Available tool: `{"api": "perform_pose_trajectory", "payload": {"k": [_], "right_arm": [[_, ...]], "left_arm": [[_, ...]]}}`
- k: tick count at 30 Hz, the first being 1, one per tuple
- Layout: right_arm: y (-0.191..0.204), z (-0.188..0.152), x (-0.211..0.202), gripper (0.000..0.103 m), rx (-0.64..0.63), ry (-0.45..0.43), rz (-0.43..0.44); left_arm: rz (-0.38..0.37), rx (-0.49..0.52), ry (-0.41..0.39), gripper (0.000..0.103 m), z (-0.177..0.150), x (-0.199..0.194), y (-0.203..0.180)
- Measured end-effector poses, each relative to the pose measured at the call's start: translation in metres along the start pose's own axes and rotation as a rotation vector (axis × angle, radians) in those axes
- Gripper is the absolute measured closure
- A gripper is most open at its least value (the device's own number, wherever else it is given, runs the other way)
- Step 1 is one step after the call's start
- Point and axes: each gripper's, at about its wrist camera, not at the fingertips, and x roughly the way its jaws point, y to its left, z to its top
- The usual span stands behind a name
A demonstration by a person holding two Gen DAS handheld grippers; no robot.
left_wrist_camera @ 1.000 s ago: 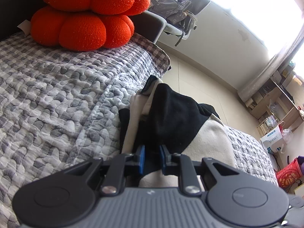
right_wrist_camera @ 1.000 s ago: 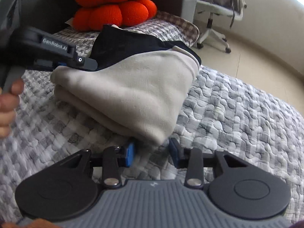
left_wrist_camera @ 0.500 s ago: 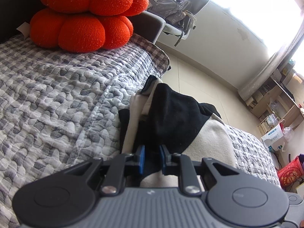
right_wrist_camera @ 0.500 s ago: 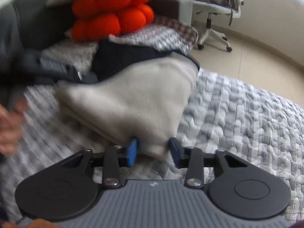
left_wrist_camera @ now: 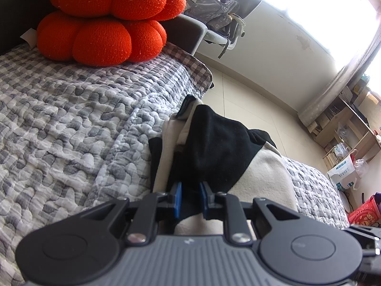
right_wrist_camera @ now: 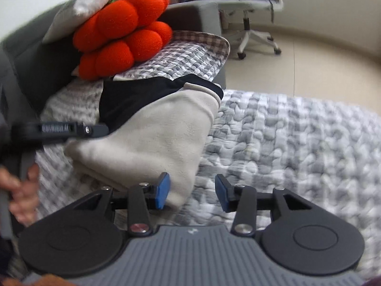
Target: Fold clothes
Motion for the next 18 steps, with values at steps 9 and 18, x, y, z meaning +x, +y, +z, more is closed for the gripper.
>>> {"api": "perform_pose_trajectory", "payload": {"k": [9,18], "right_arm": [[0.072,-0.027,0.016,0.052,-0.392,-0.04,-0.168],[0.054,-0.024,0.027,0.039,-0.367,-0.058,-0.291]], "left_arm": [[0.01,0.018,-0.006,0.084,-0.001,0.0,-0.002],[0.009,0.035,-0.007,0.084,-0.002,0.0,-0.003]]}}
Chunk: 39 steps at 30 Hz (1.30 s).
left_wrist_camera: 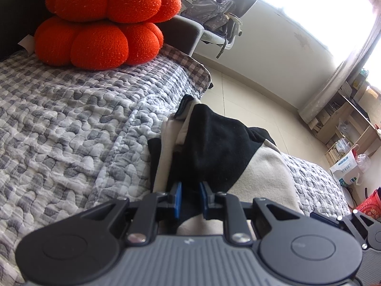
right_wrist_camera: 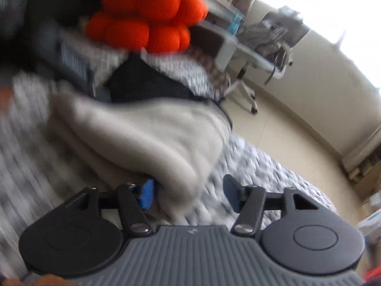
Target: Fold clothes
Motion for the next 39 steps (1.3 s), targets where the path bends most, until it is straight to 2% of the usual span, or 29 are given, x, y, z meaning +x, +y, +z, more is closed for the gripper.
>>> {"api": "perform_pose_trajectory", "payload": {"k": [4,11,16,19,22,26,28,31,33,39], "right_arm": [[-0.02,0.003,0.001,0.039,0.05,0.088,0.05],[-0.025,0.001,0.003,0.038,0.044,0.132,0.077],[-0.036,-0.001,-0.006,0.038,0.098,0.136,0.11],[-0.052,0.0,-0.014,0.037,0.199,0.104,0.184],[-0.069,0.0,-0.012,0.035,0.355,0.076,0.304],[-0.089,-0.004,-0.002,0.034,0.562,0.061,0.45],[-0.096,-0.008,0.005,0.034,0.648,0.077,0.494],[-0.099,-0.017,0.025,0.034,0.755,0.148,0.533],[-0.1,-0.024,0.032,0.032,0.842,0.158,0.572],[-0.098,-0.024,0.037,0.031,0.943,0.091,0.585]], "left_arm": [[0.0,-0.003,0.002,0.084,0.0,0.001,0.0],[0.002,0.003,0.002,0.084,-0.001,0.001,-0.001],[0.0,-0.007,0.004,0.084,0.001,0.001,0.001],[0.004,-0.002,0.003,0.084,0.001,0.002,0.0],[0.006,-0.001,0.004,0.084,0.001,0.002,0.0],[0.01,0.005,0.003,0.084,0.001,0.002,-0.001],[0.012,0.007,0.003,0.084,0.001,0.002,-0.001],[0.013,0.01,0.003,0.084,0.001,0.002,-0.002],[0.013,0.009,0.003,0.084,0.001,0.002,-0.002],[0.012,0.01,0.003,0.084,0.001,0.001,-0.002]]}}
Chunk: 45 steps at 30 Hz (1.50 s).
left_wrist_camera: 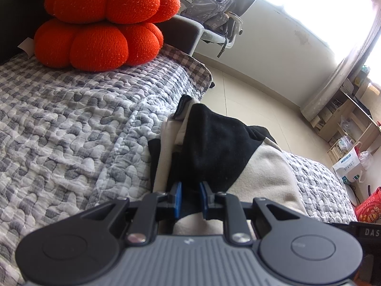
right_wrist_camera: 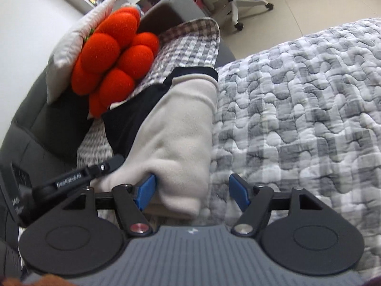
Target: Fold clothes
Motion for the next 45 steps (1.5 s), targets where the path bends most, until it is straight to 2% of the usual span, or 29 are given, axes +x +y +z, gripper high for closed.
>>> {"api": "perform_pose_trajectory", "payload": {"k": [8,13,14,15,18,20,22,23,24,26,28,30,35,39,42,45], "right_arm": [[-0.009,-0.001,0.009,0.031,0.092,-0.071,0.103],[-0.002,-0.007,0.015,0.031,0.064,-0.121,0.084],[0.0,-0.009,0.015,0.036,0.055,-0.133,0.074],[0.001,-0.012,0.016,0.049,0.035,-0.145,0.048],[0.008,-0.017,0.016,0.06,-0.029,-0.169,0.001],[0.013,-0.018,0.014,0.063,-0.05,-0.179,-0.015],[0.019,-0.017,0.009,0.065,-0.06,-0.191,-0.02],[0.021,-0.017,0.006,0.066,-0.058,-0.196,-0.017],[0.024,-0.017,0.001,0.066,-0.057,-0.198,-0.012],[0.029,-0.018,-0.014,0.067,-0.054,-0.189,-0.003],[0.027,-0.022,-0.036,0.067,-0.034,-0.187,-0.008],[0.024,-0.027,-0.058,0.067,-0.014,-0.186,-0.014],[-0.016,-0.062,-0.109,0.067,0.038,-0.154,-0.067],[-0.046,-0.068,-0.105,0.062,0.105,-0.068,-0.072],[-0.048,-0.061,-0.097,0.051,0.119,-0.055,-0.067],[-0.047,-0.058,-0.1,0.045,0.123,-0.07,-0.089]], "left_arm": [[0.0,-0.005,0.001,0.084,0.0,0.0,0.0],[0.001,-0.005,0.001,0.084,0.0,0.001,0.0],[-0.002,-0.009,0.001,0.084,0.001,0.001,0.001],[-0.006,-0.016,0.003,0.084,0.001,0.002,0.002],[-0.015,-0.04,0.011,0.084,0.004,0.002,0.005],[-0.02,-0.055,0.017,0.084,0.006,-0.001,0.004],[-0.033,-0.071,0.024,0.08,0.009,-0.006,0.005],[-0.052,-0.085,0.025,0.073,0.011,-0.01,0.007],[-0.071,-0.108,0.02,0.059,0.013,-0.014,0.01],[-0.107,-0.154,0.009,0.049,0.015,-0.024,0.016],[-0.148,-0.19,0.008,0.048,0.017,-0.032,0.022],[-0.177,-0.203,0.0,0.04,0.017,-0.042,0.024],[-0.203,-0.071,-0.001,0.032,0.01,-0.058,0.0],[-0.236,-0.016,0.027,0.031,0.001,-0.061,-0.024],[-0.235,0.006,0.057,0.028,-0.007,-0.06,-0.038],[-0.188,-0.023,0.099,0.028,-0.017,-0.06,-0.038]]}}
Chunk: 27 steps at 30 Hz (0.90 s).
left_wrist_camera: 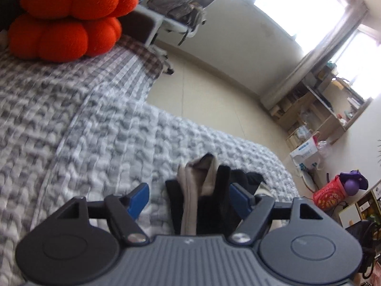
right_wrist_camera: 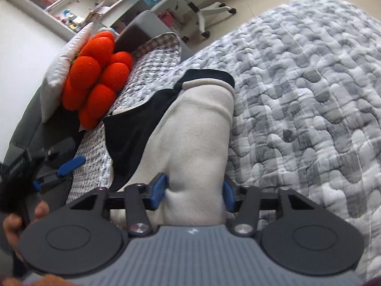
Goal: Fold clothes
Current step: 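Close the right tool on the sweatshirt fold while the left tool opens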
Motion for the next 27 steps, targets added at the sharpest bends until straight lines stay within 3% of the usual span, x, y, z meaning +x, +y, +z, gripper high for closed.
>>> {"api": "perform_pose_trajectory", "payload": {"k": [2,5,8,10,12,13,15,20,27], "right_arm": [[0.007,0.001,-0.009,0.042,-0.054,-0.058,-0.049],[0.025,0.002,-0.02,0.042,-0.198,-0.19,-0.169],[0.044,0.002,-0.011,0.042,-0.294,-0.244,-0.149],[0.059,-0.001,0.003,0.049,-0.35,-0.221,-0.099],[0.075,-0.003,0.02,0.073,-0.411,-0.197,-0.077],[0.086,-0.003,0.03,0.075,-0.452,-0.19,-0.087],[0.102,-0.003,0.051,0.077,-0.531,-0.177,-0.119],[0.121,-0.003,0.098,0.073,-0.587,-0.107,-0.13],[0.124,-0.014,0.11,0.076,-0.748,-0.075,-0.144]], "left_arm": [[0.04,-0.06,0.027,0.028,-0.007,-0.001,0.008],[0.019,-0.17,0.015,0.027,-0.018,-0.01,0.024],[-0.003,-0.24,0.008,0.026,-0.023,-0.009,0.036],[0.028,-0.257,0.012,0.026,-0.022,-0.003,0.039],[0.028,-0.274,0.005,0.026,-0.021,-0.002,0.043],[0.019,-0.278,0.001,0.026,-0.021,-0.002,0.044],[0.01,-0.283,0.0,0.026,-0.021,0.0,0.045],[0.018,-0.291,0.029,0.026,-0.021,0.008,0.048],[0.026,-0.324,0.039,0.026,-0.017,0.019,0.057]]}}
